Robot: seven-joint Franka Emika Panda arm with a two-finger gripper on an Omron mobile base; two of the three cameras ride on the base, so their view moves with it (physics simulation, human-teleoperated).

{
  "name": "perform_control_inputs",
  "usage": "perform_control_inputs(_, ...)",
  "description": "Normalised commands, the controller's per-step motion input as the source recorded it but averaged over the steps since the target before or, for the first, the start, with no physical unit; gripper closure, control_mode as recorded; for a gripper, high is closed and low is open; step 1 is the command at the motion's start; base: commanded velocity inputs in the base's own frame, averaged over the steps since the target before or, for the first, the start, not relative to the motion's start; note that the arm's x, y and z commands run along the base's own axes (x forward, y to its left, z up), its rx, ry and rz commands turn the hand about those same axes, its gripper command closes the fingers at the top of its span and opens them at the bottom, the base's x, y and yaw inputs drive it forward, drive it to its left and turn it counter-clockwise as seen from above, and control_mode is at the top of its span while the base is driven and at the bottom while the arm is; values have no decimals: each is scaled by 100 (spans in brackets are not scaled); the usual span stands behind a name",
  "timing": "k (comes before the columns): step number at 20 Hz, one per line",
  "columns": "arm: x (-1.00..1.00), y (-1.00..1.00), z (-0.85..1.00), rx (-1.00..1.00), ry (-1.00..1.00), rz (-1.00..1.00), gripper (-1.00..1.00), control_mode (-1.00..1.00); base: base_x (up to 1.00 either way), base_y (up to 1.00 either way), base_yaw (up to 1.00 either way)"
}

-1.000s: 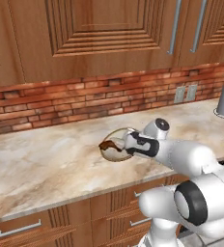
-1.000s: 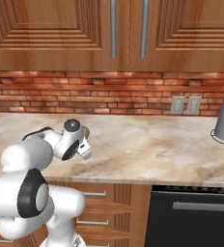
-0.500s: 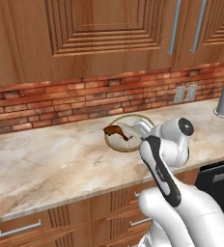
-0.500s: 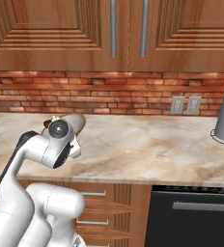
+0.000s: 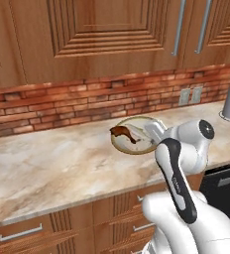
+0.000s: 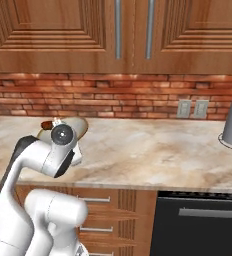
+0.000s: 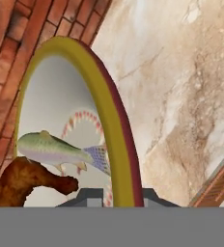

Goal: Place the bowl with the bell pepper and cucumber on the second highest shelf of the fridge. Place the bowl with the fish and chicken drumstick on the top shelf of the fridge.

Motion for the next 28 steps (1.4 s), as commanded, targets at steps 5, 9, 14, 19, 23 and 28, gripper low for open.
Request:
perform_control_inputs(5, 0, 0, 0, 0, 0, 0, 100, 100, -98, -1, 31)
perform_control_inputs(9, 0, 0, 0, 0, 0, 0, 100, 100, -24, 9, 93)
perform_control_inputs(14, 0, 0, 0, 0, 0, 0, 100, 100, 0, 1, 100)
perform_control_inputs(19, 0, 0, 0, 0, 0, 0, 100, 100, 0, 13, 100)
perform_control_inputs(23, 0, 0, 0, 0, 0, 0, 100, 100, 0, 18, 100)
perform_control_inputs(28, 0, 0, 0, 0, 0, 0, 100, 100, 7, 74, 80)
